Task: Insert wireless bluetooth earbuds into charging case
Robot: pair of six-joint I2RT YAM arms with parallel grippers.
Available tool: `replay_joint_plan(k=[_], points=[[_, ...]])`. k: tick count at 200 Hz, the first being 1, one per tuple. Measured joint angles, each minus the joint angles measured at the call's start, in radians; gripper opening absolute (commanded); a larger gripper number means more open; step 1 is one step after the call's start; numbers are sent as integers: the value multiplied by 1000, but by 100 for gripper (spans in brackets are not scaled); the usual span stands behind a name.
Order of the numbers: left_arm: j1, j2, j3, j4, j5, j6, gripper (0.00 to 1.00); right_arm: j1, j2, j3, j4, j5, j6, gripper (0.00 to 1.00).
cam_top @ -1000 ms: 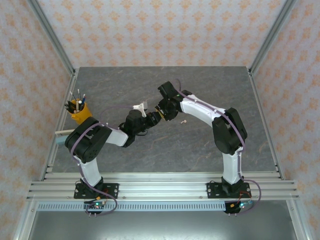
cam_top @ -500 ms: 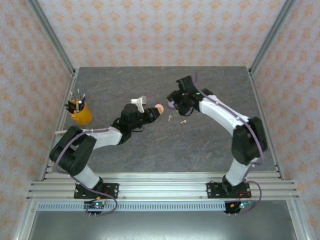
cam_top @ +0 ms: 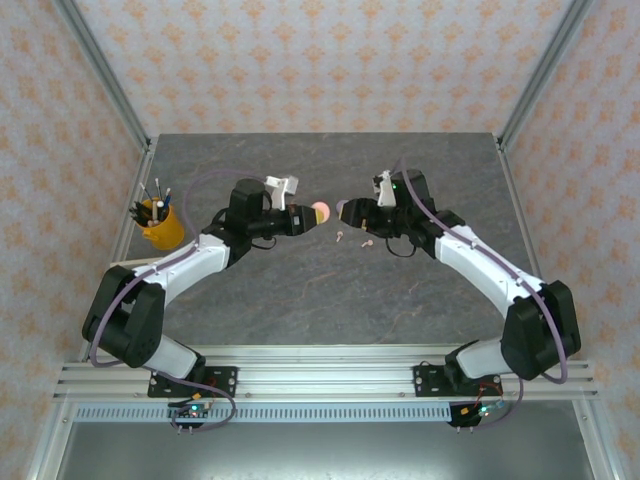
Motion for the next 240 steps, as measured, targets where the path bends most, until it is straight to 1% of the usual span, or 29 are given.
replay_joint_plan(k=[41, 101, 134, 164, 204, 240], points=[[-1, 0, 20, -56, 40, 23, 0, 0, 8, -7, 84, -81, -17, 60], [-1, 1, 43, -66, 55, 23, 0, 8, 94, -6, 145, -121, -12, 56], [6, 6, 54, -94, 54, 23, 0, 8, 124, 6, 169, -127, -10, 52], [8, 6, 54, -115, 48, 23, 0, 1, 150, 6, 185, -116, -5, 51], [3, -26, 56, -114, 77, 23, 0, -12, 209, 4, 195, -89, 6, 49], [3, -55, 57, -107, 82, 23, 0, -13, 197, -5, 179, -76, 5, 48]])
